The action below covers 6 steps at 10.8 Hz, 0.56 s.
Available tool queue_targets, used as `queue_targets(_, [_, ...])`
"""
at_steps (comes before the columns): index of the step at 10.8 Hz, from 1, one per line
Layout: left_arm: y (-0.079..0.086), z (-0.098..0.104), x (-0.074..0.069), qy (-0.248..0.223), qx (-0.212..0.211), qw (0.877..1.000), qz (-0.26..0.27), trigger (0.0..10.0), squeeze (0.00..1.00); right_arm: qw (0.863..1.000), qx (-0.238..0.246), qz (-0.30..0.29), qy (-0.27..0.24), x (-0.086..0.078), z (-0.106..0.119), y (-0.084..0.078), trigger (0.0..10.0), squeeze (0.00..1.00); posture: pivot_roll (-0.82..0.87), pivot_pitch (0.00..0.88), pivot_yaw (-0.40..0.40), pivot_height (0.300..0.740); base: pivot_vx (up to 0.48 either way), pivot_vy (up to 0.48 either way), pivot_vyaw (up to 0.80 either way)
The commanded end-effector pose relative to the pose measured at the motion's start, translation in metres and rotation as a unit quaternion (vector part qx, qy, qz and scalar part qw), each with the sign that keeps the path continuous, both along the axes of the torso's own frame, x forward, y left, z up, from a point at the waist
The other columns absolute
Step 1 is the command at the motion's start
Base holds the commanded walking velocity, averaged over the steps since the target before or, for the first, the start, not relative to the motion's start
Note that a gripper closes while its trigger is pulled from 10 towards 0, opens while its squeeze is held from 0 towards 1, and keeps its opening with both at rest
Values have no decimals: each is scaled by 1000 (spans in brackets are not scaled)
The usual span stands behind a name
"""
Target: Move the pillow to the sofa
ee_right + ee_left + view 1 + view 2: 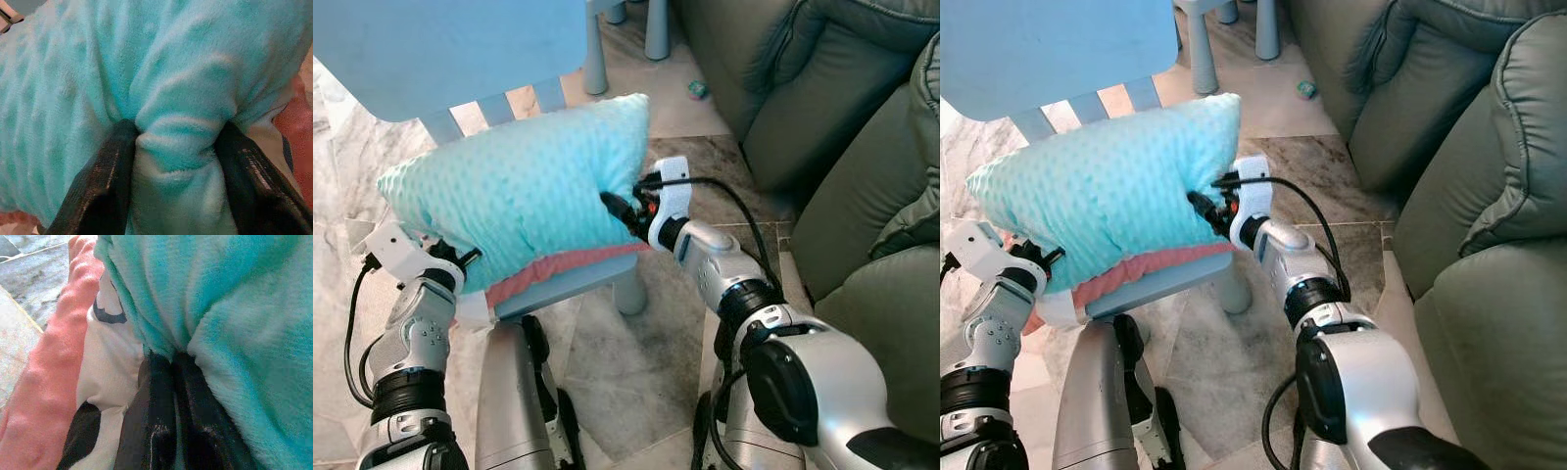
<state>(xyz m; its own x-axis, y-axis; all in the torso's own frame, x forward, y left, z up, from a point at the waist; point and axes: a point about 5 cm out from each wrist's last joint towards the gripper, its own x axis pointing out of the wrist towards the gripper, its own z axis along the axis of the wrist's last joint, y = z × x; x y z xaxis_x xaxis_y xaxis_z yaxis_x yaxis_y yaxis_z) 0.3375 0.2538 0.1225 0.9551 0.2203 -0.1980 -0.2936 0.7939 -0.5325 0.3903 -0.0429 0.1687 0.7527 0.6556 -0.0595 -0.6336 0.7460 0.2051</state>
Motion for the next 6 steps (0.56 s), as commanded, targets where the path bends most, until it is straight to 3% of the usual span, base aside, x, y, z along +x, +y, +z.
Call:
queue_targets(1, [-3,-8,-4,9,-14,1000,-13,0,0,999,-7,31,17,-8,-11,14,0,0,-85,354,52,475,0,0,0])
queue_targets(6, [-6,-8,-6,-1,-24,1000,-18,0,0,999,-8,51,13,-12,-13,20,0,0,-84,355,49,475,0,0,0])
